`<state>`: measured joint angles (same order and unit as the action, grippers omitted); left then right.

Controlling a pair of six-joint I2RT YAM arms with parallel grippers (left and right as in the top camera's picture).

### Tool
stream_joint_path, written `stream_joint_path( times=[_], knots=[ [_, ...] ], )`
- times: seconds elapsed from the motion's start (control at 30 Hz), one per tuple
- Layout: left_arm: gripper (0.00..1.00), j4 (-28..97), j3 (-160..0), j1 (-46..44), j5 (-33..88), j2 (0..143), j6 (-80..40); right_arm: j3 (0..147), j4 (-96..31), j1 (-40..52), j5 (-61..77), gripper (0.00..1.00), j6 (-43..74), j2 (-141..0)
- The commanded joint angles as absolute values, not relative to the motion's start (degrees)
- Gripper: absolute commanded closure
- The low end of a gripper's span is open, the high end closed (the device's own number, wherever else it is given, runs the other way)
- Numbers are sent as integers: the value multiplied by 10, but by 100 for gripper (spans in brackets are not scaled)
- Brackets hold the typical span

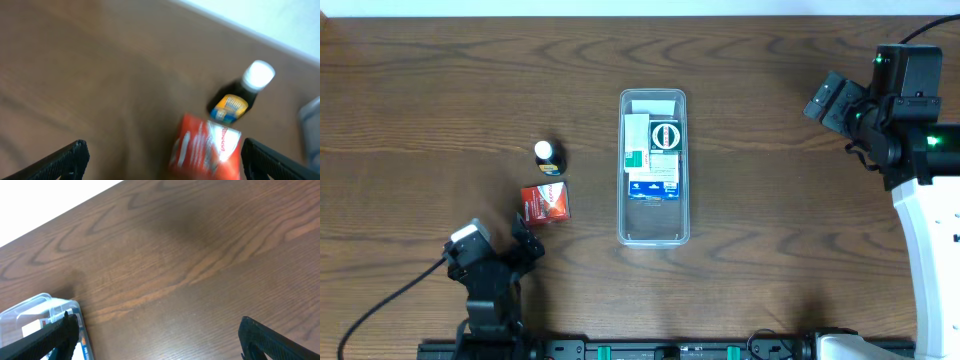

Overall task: Pack container
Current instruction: 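Reach left gripper down onto the dark medicine bottle and grasp it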

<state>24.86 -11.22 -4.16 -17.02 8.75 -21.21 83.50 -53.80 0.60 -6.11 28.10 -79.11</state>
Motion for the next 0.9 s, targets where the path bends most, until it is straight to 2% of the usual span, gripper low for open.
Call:
stream_joint_path(
  times=[0.0, 0.2, 0.33, 0.67, 0.87],
  knots=[
    [2, 272, -196, -39, -170, 173, -217, 832, -538, 4, -62, 1, 287, -791],
    [2, 323, -368, -39, -159, 384, -217, 832, -538, 4, -62, 1, 287, -791],
    [2, 332, -453, -39, -73, 477, -217, 832, -538, 4, -62, 1, 287, -791],
    [2, 332, -460, -39, -52, 593, -213, 832, -538, 4, -62, 1, 287, -791],
    [2, 340, -460, -39, 5, 675, -136, 832, -538, 4, -62, 1, 287, -791]
  ],
)
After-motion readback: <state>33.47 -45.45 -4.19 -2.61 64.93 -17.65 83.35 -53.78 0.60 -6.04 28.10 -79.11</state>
